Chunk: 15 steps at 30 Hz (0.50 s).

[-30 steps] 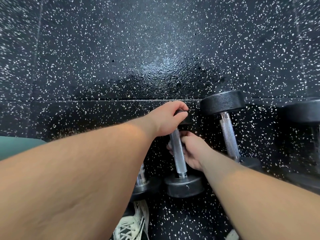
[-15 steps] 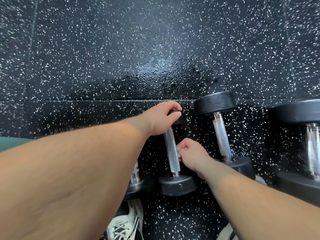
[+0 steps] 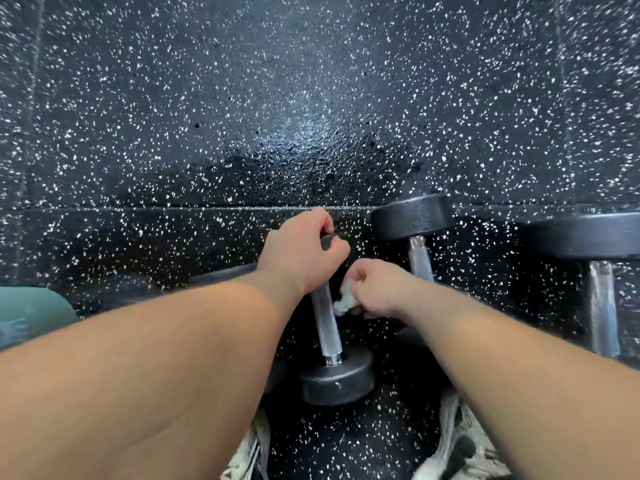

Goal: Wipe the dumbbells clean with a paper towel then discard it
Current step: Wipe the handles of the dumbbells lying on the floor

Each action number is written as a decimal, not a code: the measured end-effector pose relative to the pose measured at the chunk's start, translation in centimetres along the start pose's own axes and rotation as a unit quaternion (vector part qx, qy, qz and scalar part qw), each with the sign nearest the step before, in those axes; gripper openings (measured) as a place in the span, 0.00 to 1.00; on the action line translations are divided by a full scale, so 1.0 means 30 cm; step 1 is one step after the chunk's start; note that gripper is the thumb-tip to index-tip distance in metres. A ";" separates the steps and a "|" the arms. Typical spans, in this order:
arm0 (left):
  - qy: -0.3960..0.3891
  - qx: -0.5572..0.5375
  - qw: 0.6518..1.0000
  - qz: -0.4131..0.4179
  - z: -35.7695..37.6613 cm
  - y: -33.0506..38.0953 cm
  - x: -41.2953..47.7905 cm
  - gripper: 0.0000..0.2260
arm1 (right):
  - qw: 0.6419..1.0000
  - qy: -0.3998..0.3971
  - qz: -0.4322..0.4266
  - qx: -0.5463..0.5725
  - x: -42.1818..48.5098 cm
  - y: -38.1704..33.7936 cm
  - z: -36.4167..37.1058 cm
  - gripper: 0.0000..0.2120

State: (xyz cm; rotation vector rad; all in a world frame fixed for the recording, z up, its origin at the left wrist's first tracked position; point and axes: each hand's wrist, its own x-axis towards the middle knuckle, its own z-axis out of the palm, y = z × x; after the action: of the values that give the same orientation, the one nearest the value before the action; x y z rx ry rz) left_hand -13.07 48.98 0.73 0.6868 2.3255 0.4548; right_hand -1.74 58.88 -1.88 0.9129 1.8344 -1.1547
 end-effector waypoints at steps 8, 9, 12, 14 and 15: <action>-0.045 0.215 0.976 0.002 -0.054 0.133 -0.054 0.12 | 0.974 0.156 -0.009 0.163 -0.195 0.044 -0.151 0.06; -0.042 0.222 0.974 0.016 -0.063 0.156 -0.065 0.15 | 0.971 0.171 -0.008 0.169 -0.212 0.047 -0.158 0.05; -0.098 0.113 0.987 0.054 -0.107 0.252 -0.101 0.18 | 0.952 0.211 -0.013 0.221 -0.274 0.022 -0.180 0.03; -0.190 0.046 0.980 0.045 -0.131 0.312 -0.115 0.20 | 0.940 0.251 -0.032 0.231 -0.326 -0.002 -0.202 0.03; -0.217 0.035 0.975 0.042 -0.146 0.334 -0.124 0.23 | 0.933 0.269 -0.044 0.235 -0.350 -0.006 -0.213 0.02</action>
State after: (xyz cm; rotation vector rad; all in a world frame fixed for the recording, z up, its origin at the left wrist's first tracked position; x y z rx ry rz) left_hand -10.14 54.26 10.58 0.8290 1.9131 0.2299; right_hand 1.33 62.98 9.29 1.5578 2.0710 -1.5499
